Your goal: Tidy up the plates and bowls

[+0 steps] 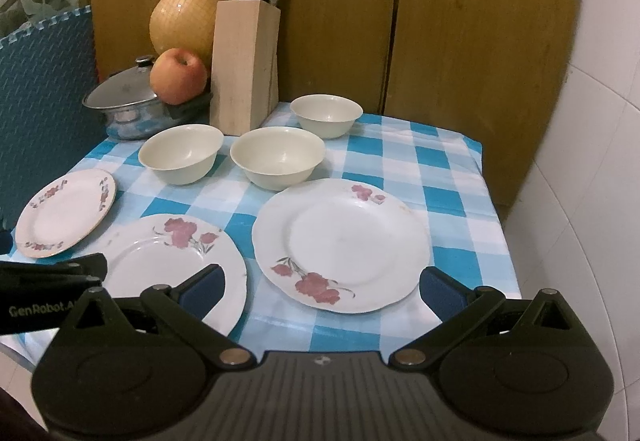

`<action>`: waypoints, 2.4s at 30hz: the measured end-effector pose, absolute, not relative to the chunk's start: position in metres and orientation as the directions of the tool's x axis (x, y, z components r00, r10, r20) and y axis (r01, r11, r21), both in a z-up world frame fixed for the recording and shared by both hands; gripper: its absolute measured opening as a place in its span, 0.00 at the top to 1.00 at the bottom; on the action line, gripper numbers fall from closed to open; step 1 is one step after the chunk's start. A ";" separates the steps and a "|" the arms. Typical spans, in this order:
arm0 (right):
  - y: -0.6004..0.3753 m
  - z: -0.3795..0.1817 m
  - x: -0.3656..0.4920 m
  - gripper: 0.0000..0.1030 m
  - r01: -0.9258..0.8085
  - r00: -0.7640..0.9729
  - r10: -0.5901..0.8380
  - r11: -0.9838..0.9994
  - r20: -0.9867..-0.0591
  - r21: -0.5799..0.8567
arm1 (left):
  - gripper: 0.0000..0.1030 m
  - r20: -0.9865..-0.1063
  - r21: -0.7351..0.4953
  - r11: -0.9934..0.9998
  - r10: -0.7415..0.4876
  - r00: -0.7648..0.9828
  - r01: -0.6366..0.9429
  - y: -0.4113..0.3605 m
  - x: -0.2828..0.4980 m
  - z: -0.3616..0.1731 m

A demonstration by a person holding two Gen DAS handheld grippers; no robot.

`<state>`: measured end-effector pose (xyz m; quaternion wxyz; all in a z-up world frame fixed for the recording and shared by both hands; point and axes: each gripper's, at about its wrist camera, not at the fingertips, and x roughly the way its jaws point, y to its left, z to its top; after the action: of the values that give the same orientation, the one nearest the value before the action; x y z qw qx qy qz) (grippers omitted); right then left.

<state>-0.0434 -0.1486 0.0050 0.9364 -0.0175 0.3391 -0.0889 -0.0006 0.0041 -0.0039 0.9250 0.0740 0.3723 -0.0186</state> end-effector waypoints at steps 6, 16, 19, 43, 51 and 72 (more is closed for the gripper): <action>-0.146 0.005 -0.043 0.04 0.142 0.754 -0.169 0.985 -0.635 -0.094 | 0.00 -0.692 0.117 0.990 0.022 0.722 0.083 0.007 -0.004 -0.004; -0.144 0.002 -0.043 0.04 0.137 0.751 -0.167 0.986 -0.639 -0.097 | 0.00 -0.684 0.131 0.988 0.030 0.728 0.082 0.005 -0.006 -0.004; -0.142 0.001 -0.043 0.04 0.132 0.749 -0.167 0.986 -0.641 -0.103 | 0.00 -0.686 0.136 0.987 0.033 0.727 0.084 0.006 -0.007 -0.005; -0.143 -0.006 -0.046 0.04 0.114 0.727 -0.162 0.987 -0.667 -0.116 | 0.00 -0.705 0.126 0.985 0.003 0.709 0.121 0.009 -0.013 -0.009; -0.143 -0.009 -0.044 0.04 0.092 0.721 -0.129 0.992 -0.681 -0.090 | 0.00 -0.725 0.090 0.989 -0.013 0.689 0.113 0.014 -0.009 -0.011; -0.150 -0.029 -0.037 0.33 0.047 0.628 0.079 0.989 -0.774 0.139 | 0.00 -0.770 0.109 0.985 -0.001 0.638 0.133 0.012 -0.004 -0.026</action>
<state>-0.0373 -0.1501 -0.0288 0.8994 0.0732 0.4309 0.0088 -0.0041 0.0121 -0.0256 0.9017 0.0777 0.4236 -0.0370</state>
